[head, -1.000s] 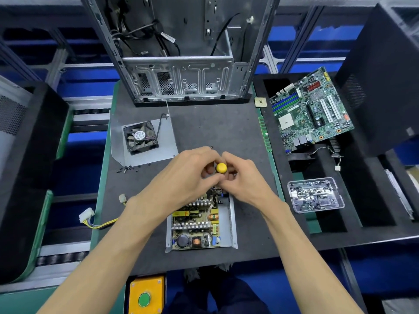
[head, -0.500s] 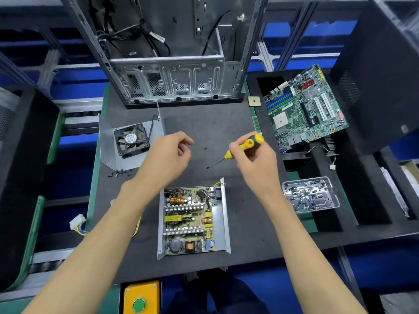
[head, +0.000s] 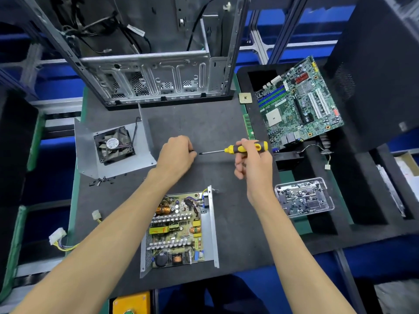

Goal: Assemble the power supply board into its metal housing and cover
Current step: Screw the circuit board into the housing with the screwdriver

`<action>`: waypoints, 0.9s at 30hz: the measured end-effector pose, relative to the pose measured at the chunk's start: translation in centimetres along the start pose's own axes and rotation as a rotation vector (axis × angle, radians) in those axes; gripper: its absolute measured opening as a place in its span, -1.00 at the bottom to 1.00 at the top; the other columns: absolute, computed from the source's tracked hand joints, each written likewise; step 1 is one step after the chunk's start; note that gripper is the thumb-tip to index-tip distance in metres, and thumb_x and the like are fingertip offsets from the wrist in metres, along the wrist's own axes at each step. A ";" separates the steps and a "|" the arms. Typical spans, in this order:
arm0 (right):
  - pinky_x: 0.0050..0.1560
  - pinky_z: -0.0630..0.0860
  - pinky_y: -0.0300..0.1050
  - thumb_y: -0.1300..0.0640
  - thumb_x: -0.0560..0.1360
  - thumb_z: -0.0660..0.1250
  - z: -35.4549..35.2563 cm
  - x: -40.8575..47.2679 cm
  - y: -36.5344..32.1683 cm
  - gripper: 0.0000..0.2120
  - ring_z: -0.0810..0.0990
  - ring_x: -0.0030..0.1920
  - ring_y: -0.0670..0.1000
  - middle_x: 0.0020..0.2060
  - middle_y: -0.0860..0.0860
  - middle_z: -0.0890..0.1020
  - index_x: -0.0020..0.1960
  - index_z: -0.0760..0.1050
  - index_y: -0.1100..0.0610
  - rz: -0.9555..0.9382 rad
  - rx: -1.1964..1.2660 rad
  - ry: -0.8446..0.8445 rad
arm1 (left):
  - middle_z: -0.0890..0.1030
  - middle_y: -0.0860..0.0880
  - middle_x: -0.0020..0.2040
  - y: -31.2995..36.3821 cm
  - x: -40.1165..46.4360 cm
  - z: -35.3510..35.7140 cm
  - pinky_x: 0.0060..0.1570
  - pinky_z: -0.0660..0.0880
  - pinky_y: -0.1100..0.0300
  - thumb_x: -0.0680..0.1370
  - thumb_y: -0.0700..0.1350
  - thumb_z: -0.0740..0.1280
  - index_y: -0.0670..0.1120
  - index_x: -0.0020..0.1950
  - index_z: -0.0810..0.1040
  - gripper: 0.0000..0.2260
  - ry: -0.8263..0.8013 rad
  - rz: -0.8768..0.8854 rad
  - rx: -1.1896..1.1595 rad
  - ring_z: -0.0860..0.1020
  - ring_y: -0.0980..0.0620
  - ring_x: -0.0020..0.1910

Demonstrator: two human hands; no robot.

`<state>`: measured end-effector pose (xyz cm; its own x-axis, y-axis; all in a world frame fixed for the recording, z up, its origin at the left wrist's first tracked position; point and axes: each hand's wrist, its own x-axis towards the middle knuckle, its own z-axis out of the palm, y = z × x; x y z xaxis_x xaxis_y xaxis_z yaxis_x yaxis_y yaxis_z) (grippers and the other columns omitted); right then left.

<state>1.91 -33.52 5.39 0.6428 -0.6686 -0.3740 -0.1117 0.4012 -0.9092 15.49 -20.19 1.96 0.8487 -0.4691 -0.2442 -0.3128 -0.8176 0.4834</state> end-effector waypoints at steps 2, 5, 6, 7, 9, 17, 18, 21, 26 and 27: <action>-0.57 0.20 -0.25 0.08 0.55 0.34 0.0 0.3 0.1 -0.82 0.32 -0.55 -0.05 -0.48 0.02 0.48 -0.19 0.59 0.13 0.008 0.029 -0.003 | 0.69 -0.13 -0.10 -0.1 0.1 0.2 0.01 0.53 -0.02 0.52 -0.18 0.39 -0.12 -0.09 0.63 -0.97 0.013 0.001 -0.002 0.60 -0.23 0.00; -0.57 0.21 -0.26 0.03 0.46 0.35 0.3 0.8 0.1 -0.84 0.31 -0.55 -0.04 -0.48 0.03 0.48 -0.23 0.59 0.10 0.025 0.044 -0.004 | 0.67 -0.12 -0.11 0.0 -0.1 0.1 0.00 0.54 -0.02 0.52 -0.21 0.34 -0.11 -0.10 0.61 -0.94 0.021 0.003 0.003 0.60 -0.22 -0.03; -0.57 0.20 -0.26 0.03 0.45 0.36 0.3 0.9 0.1 -0.84 0.31 -0.56 -0.04 -0.48 0.03 0.47 -0.24 0.59 0.09 0.031 0.049 -0.003 | 0.67 -0.12 -0.10 0.1 -0.2 0.0 0.01 0.54 -0.02 0.52 -0.20 0.33 -0.10 -0.10 0.61 -0.93 0.017 0.002 0.006 0.59 -0.22 -0.03; -0.57 0.20 -0.26 0.03 0.45 0.36 0.4 1.0 0.1 -0.84 0.30 -0.56 -0.04 -0.49 0.03 0.47 -0.24 0.59 0.09 0.038 0.054 -0.001 | 0.67 -0.12 -0.11 0.3 -0.3 -0.1 0.02 0.54 -0.02 0.51 -0.20 0.33 -0.10 -0.11 0.61 -0.93 0.014 0.000 0.001 0.59 -0.21 -0.03; -0.57 0.20 -0.25 0.03 0.43 0.36 0.5 1.1 0.2 -0.84 0.30 -0.56 -0.04 -0.49 0.03 0.46 -0.22 0.59 0.11 0.050 0.072 0.004 | 0.68 -0.09 -0.14 0.5 -0.5 -0.4 0.04 0.55 -0.01 0.48 -0.19 0.35 -0.08 -0.15 0.62 -0.94 0.031 -0.012 -0.043 0.60 -0.17 -0.04; -0.56 0.19 -0.25 0.15 0.56 0.32 1.0 1.1 0.2 -0.83 0.27 -0.55 -0.04 -0.49 0.03 0.43 -0.20 0.55 0.16 0.060 0.125 0.020 | 0.62 0.11 -0.35 -0.1 -1.6 -1.8 -0.14 0.53 0.21 0.42 -0.21 0.42 0.02 -0.27 0.58 -0.86 0.056 -0.045 -0.217 0.60 0.12 -0.24; -0.56 0.18 -0.25 0.16 0.56 0.32 1.0 1.0 0.1 -0.83 0.26 -0.54 -0.04 -0.49 0.03 0.42 -0.20 0.55 0.16 0.060 0.123 0.024 | 0.62 0.11 -0.33 -0.2 -1.7 -1.8 -0.09 0.54 0.18 0.44 -0.21 0.43 0.00 -0.21 0.59 -0.88 0.042 -0.037 -0.200 0.61 0.09 -0.20; -0.56 0.19 -0.25 0.14 0.53 0.32 1.2 0.7 0.3 -0.84 0.27 -0.54 -0.03 -0.49 0.03 0.43 -0.20 0.55 0.16 0.053 0.125 0.025 | 0.67 0.05 -0.26 -0.3 -1.7 -1.4 0.04 0.55 0.09 0.48 -0.21 0.45 -0.07 -0.04 0.64 -0.91 0.019 -0.019 -0.168 0.62 -0.02 -0.06; -0.56 0.19 -0.25 0.17 0.57 0.31 1.1 0.1 0.5 -0.81 0.27 -0.55 -0.04 -0.49 0.03 0.43 -0.21 0.56 0.15 0.057 0.114 0.040 | 0.67 -0.02 -0.18 0.1 -1.6 -0.2 0.03 0.53 0.07 0.50 -0.16 0.45 -0.11 0.01 0.66 -0.90 0.014 0.011 -0.126 0.60 -0.09 -0.05; -0.56 0.19 -0.25 0.17 0.57 0.31 1.1 0.0 0.5 -0.82 0.27 -0.55 -0.04 -0.49 0.03 0.43 -0.20 0.55 0.16 0.060 0.113 0.045 | 0.66 -0.02 -0.17 0.2 -1.5 0.1 0.00 0.51 0.09 0.50 -0.16 0.45 -0.11 0.00 0.65 -0.90 0.017 0.017 -0.122 0.60 -0.09 -0.06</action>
<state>2.69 -32.69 5.15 0.6022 -0.6681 -0.4370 -0.0613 0.5071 -0.8597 14.11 -19.61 2.37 0.8512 -0.4761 -0.2209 -0.2740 -0.7621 0.5866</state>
